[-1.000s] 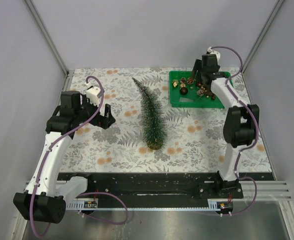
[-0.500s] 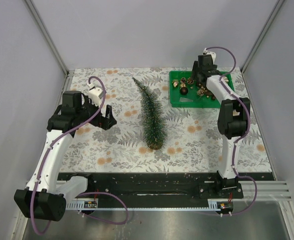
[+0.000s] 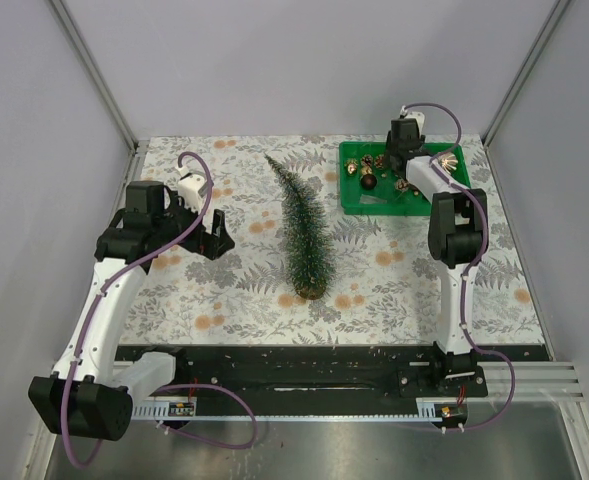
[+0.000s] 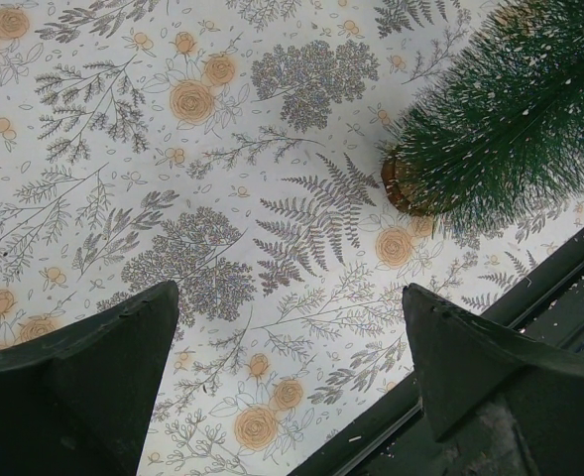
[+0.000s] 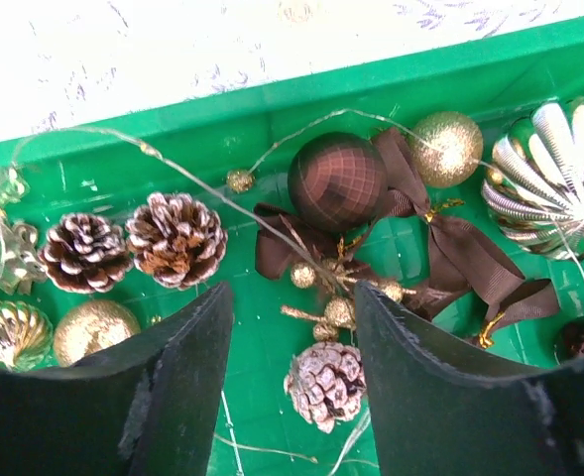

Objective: Decorate the small christmas tree

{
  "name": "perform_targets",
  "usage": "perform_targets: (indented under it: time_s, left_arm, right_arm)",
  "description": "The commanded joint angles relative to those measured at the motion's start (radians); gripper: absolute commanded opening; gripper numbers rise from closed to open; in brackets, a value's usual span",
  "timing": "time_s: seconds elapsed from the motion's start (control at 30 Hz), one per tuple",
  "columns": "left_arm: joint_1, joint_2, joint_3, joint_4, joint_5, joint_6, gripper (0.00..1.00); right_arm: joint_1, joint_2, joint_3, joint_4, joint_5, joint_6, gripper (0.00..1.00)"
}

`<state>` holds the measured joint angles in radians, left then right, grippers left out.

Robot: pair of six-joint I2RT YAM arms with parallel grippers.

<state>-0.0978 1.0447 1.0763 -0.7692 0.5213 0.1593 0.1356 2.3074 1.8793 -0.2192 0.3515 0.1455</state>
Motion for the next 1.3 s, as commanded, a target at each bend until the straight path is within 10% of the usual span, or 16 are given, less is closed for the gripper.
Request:
perform_targets:
  time_s: [0.0,0.43,0.87,1.27]
  left_arm:
    - [0.003,0.000,0.040,0.022,0.028,-0.014,0.99]
    - [0.003,-0.006,0.024,0.025,0.006,-0.015,0.99]
    - [0.003,-0.028,0.048,0.002,0.095,0.000,0.99]
    - [0.000,-0.067,0.163,-0.058,0.140,-0.004,0.99]
  right_arm:
    - [-0.005,-0.019,0.009,0.161,0.041,-0.041,0.55]
    - [-0.005,-0.100,-0.135,0.369,0.032,-0.095,0.00]
    - [0.007,-0.477,-0.267,0.540,-0.138,0.006,0.00]
    - [0.111,-0.753,-0.070,0.316,-0.377,-0.021,0.00]
